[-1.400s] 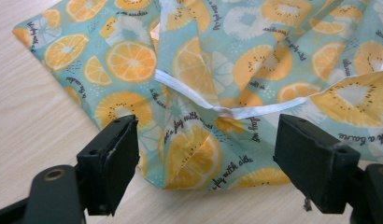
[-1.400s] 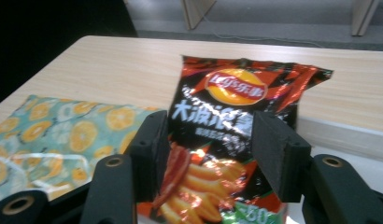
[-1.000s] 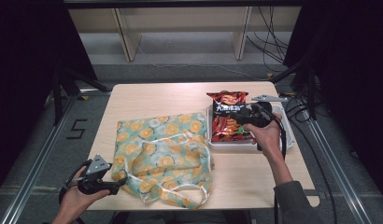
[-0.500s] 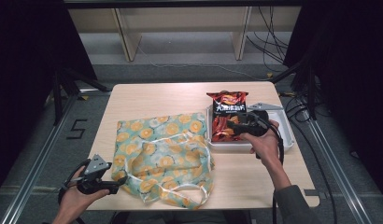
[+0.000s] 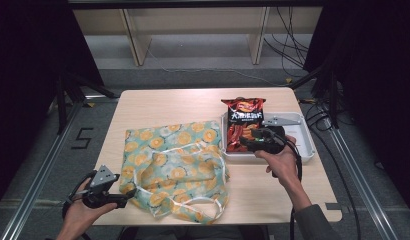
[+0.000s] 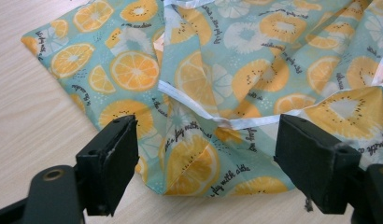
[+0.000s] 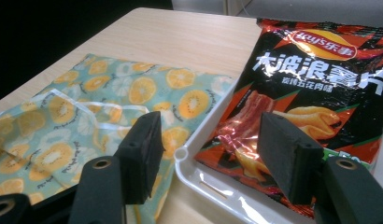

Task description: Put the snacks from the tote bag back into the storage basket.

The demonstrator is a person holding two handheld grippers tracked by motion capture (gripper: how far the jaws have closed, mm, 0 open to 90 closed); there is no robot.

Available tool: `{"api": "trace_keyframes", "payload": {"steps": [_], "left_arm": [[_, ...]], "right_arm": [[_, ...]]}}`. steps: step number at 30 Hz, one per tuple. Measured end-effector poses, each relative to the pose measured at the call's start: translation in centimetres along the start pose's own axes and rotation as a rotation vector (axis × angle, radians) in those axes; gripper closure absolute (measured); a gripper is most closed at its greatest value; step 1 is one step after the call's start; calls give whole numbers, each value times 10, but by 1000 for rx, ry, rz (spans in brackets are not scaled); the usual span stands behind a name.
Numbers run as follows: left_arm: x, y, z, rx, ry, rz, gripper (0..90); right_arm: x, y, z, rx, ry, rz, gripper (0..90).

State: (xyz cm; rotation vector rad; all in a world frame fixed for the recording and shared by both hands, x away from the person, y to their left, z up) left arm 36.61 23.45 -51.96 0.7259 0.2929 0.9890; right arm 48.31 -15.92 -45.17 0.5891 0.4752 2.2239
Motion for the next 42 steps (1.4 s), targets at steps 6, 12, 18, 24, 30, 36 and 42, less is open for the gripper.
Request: {"api": "trace_keyframes", "payload": {"steps": [6, 12, 18, 24, 30, 36, 42], "left_arm": [[1, 1, 0, -1, -8, 1, 210], [1, 1, 1, -8, -9, 0, 209], [1, 1, 1, -7, -10, 0, 209], [1, 2, 1, -9, -10, 1, 209], [-1, 0, 2, -20, -3, -5, 209], [0, 0, 2, -20, -3, -4, 209], [0, 0, 2, -19, -9, -3, 209]], "right_arm": [[6, 1, -7, 9, 40, 19, 393], [15, -2, -18, 43, 31, 39, 377], [22, 1, -25, 44, 23, 52, 371], [26, 5, -36, 47, 50, 64, 369], [37, 11, -48, 69, 25, 89, 364], [42, 13, -60, 68, 51, 101, 362], [49, 15, -74, 96, 54, 119, 357]]}}
Point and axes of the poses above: each handheld gripper's, and its own axes: y roughly backward along the jaws, z roughly out of its top, x roughly to its left, the point moved 9 cm from there along -y, roughly forward along the jaws, and after that the axes turned 5 degrees about z, right-handed, at the moved point
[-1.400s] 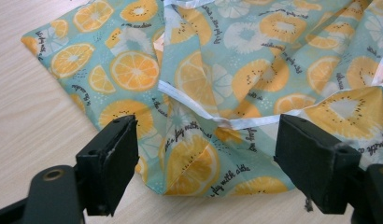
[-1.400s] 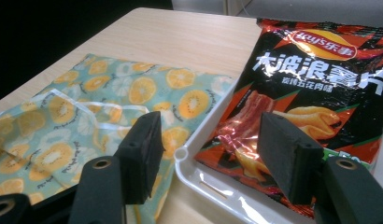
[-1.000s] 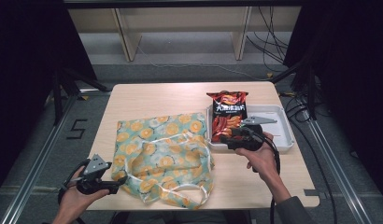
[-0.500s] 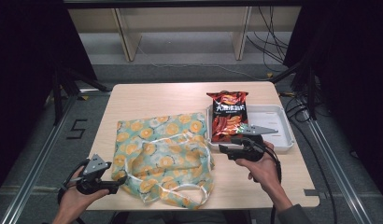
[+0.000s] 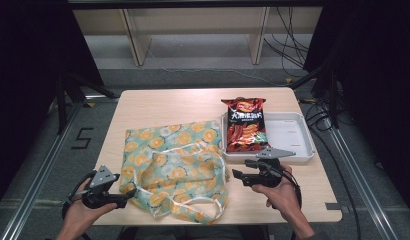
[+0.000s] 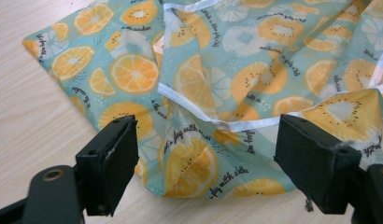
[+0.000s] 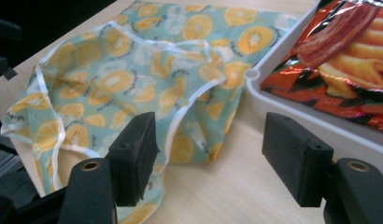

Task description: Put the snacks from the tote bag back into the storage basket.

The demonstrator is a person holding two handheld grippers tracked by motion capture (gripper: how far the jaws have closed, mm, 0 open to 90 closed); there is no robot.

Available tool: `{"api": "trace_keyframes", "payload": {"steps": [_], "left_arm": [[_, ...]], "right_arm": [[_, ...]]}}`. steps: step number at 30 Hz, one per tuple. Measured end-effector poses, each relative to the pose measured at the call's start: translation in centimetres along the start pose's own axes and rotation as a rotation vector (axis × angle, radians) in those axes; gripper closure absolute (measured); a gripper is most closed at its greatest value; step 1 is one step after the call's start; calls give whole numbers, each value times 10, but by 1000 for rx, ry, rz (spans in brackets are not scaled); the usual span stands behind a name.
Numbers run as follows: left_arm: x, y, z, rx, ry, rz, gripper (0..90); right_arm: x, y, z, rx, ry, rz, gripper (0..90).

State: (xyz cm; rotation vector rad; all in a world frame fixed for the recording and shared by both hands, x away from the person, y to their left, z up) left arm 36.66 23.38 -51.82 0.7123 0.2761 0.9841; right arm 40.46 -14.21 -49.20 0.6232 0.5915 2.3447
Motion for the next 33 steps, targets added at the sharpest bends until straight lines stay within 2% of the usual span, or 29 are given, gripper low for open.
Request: {"api": "trace_keyframes", "payload": {"steps": [1, 2, 4, 5, 7, 8, 9, 11, 12, 13, 14, 15, 19, 21, 23, 25, 29, 31, 32, 33], "left_arm": [[0, 0, 0, -2, 3, 0, 209], [0, 0, 0, -3, 0, -1, 209], [0, 0, 0, -1, 2, 0, 209], [0, 0, 0, 0, 2, 0, 209], [0, 0, 0, -1, 2, 0, 209], [0, 0, 0, -7, 0, 0, 209], [-1, 0, 0, -7, 7, 2, 209], [-1, 0, 0, -3, 5, 1, 209], [0, 0, 0, -3, -2, -1, 209], [-2, 0, 0, 1, 13, -6, 209], [-2, 0, 0, 1, 11, -5, 209], [0, 0, 0, -1, -7, -2, 209], [-1, 0, 0, -1, 3, -3, 209], [-1, 0, 0, 0, 4, -4, 209], [-2, 0, 0, 0, 13, -6, 209], [-1, 0, 0, 0, -4, -1, 209], [-1, 1, 0, 9, -10, -1, 209], [0, 0, -1, 9, -9, 6, 209], [0, 0, -1, 10, -9, 4, 209], [-1, 1, -1, 10, -11, -1, 209]], "right_arm": [[5, 0, -4, 17, -33, 9, 355], [4, -1, -4, 13, 1, 17, 353], [10, -1, -8, 16, -20, 21, 352], [9, 0, -9, 25, 2, 14, 350], [13, 0, -11, 20, 10, 26, 348], [17, 2, -13, 31, -24, 19, 348], [17, 1, -12, 18, 6, 25, 347], [18, 2, -14, 18, 24, 27, 340], [22, 3, -16, 28, -10, 28, 336], [23, 3, -17, 28, -9, 34, 335], [19, 4, -17, 29, 30, 18, 335], [21, 3, -18, 32, 23, 29, 335], [22, 5, -21, 39, 21, 19, 333], [21, 7, -22, 40, 37, -6, 333], [22, 7, -23, 30, 43, -1, 333], [21, 11, -24, 44, 54, -19, 333], [22, 12, -26, 42, 45, -17, 332], [22, 11, -27, 46, 45, 0, 331], [23, 12, -28, 49, 13, -24, 330], [22, 12, -27, 48, 32, -24, 330]]}}
Point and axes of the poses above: each handheld gripper's, and its own axes: y roughly backward along the jaws, z roughly out of its top, x roughly to its left, the point moved 9 cm from there along -y, roughly forward along the jaws, and after that the axes turned 5 degrees about z, right-handed, at the moved point
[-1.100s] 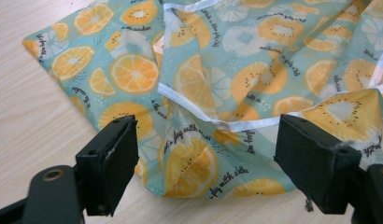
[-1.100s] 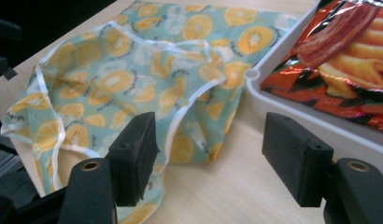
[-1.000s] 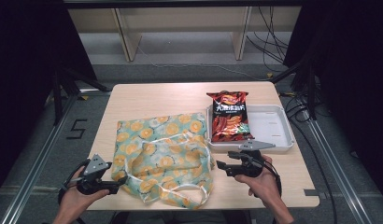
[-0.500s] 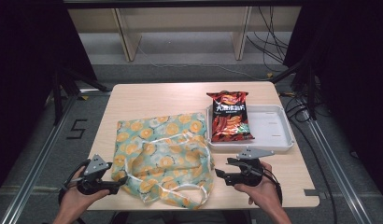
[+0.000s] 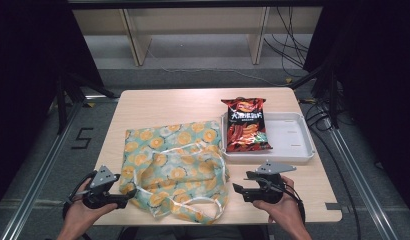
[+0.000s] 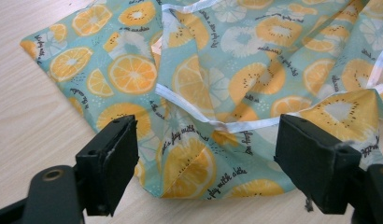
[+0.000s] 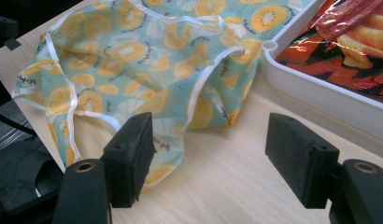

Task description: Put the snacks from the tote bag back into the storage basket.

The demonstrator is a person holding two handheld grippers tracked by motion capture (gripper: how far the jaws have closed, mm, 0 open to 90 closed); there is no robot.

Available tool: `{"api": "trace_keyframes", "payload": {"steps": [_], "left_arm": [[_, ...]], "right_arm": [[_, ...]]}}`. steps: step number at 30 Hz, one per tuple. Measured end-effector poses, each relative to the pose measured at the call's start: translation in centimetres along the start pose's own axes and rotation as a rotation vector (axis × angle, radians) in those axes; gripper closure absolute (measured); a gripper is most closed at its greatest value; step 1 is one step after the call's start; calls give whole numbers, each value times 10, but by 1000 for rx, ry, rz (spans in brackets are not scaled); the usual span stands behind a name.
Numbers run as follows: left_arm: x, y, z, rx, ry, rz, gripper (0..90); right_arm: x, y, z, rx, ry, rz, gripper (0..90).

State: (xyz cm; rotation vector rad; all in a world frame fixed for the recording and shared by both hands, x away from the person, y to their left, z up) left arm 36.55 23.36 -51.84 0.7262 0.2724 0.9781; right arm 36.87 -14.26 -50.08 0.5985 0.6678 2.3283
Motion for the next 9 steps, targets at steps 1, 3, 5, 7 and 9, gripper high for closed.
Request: {"api": "trace_keyframes", "payload": {"steps": [1, 3, 5, 7, 9], "left_arm": [[1, 0, 0, -1, 3, 7, 209], [0, 0, 0, 0, 4, 6, 209], [-1, -1, 0, -6, 11, -1, 209], [0, -1, 0, -1, 5, 8, 209], [1, 0, 0, 0, -1, 6, 209]], "right_arm": [[0, 0, 0, -1, -6, 2, 330], [1, 0, 0, -2, -5, 3, 330], [0, 0, 0, -1, 1, 1, 330], [-1, 0, 1, -2, 7, 7, 330], [-3, 0, 1, -2, 12, 0, 329]]}}
Point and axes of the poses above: each handheld gripper's, and its own axes: y roughly backward along the jaws, z roughly out of its top, x roughly to its left, the point moved 9 cm from there along -y, roughly forward along the jaws, and after that the axes turned 5 degrees about z, right-handed, at the moved point
